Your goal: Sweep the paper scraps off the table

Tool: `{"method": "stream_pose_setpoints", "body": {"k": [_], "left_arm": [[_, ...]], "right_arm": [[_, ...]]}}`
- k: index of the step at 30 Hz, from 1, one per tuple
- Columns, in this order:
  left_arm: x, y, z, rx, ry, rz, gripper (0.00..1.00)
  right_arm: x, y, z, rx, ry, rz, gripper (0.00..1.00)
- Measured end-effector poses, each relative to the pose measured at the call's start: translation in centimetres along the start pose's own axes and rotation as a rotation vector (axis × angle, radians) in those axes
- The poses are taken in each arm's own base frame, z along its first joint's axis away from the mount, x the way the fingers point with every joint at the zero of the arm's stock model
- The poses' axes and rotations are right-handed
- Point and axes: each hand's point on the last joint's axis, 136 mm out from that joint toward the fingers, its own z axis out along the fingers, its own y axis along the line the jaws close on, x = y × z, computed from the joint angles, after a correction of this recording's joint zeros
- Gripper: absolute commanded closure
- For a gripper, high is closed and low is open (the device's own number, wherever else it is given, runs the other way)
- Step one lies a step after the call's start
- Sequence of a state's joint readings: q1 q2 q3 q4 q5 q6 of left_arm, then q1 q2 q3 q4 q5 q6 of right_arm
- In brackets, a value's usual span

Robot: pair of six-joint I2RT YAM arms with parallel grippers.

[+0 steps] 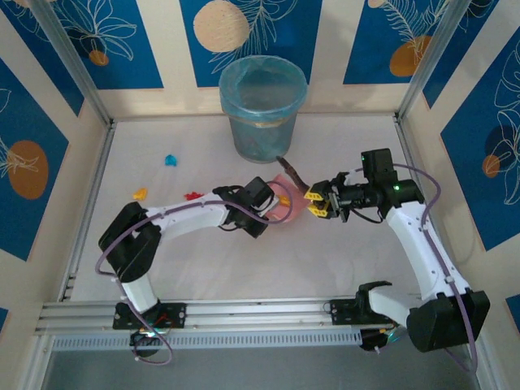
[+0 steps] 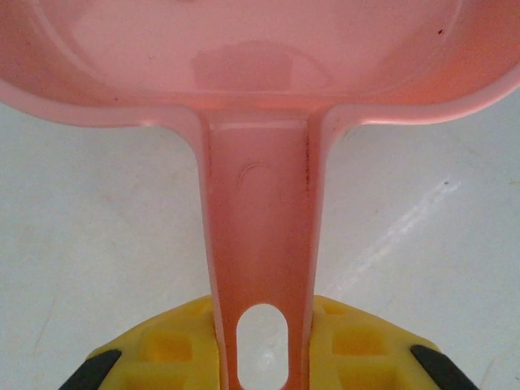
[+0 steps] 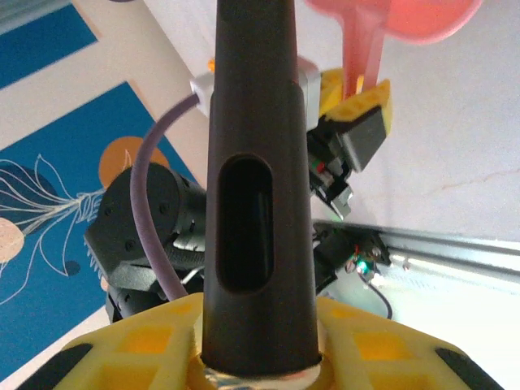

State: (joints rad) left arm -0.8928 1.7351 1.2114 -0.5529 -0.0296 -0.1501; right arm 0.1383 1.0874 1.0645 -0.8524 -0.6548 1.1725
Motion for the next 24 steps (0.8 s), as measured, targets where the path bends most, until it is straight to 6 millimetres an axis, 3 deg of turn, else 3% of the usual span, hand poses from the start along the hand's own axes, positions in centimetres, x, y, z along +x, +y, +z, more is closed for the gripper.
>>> {"method": "stream_pose_setpoints", "body": {"k": [9,13,16,20,24], "left_arm": [[-1.3,-0.2,-1.4,0.010,-0.039,-0.020,1.00],[-2.5,-0.6,-3.3,0.028,-0.065,-0.037,1.00],[-4.0,-1.3,-5.7,0.060,-0.110,-0.062,1.00],[-6.2,-1.9,-9.2,0.096,-0.179,-0.097,1.00],[-8.0,-2.1,-12.1,0.107,-0.231,-0.113,1.00]], "right_arm": [[-1.7,1.8,-7.2,-0.144,-0.387,-0.112,1.00],[-2.4,0.5,-9.0,-0.152,-0.518,-0.101,1.00],[-4.0,-1.8,-8.7,-0.100,-0.555,-0.025,1.00],[-5.7,-5.6,-6.9,0.031,-0.509,0.083,1.00],[-5.8,-9.0,-5.1,0.119,-0.446,0.151,1.00]]}}
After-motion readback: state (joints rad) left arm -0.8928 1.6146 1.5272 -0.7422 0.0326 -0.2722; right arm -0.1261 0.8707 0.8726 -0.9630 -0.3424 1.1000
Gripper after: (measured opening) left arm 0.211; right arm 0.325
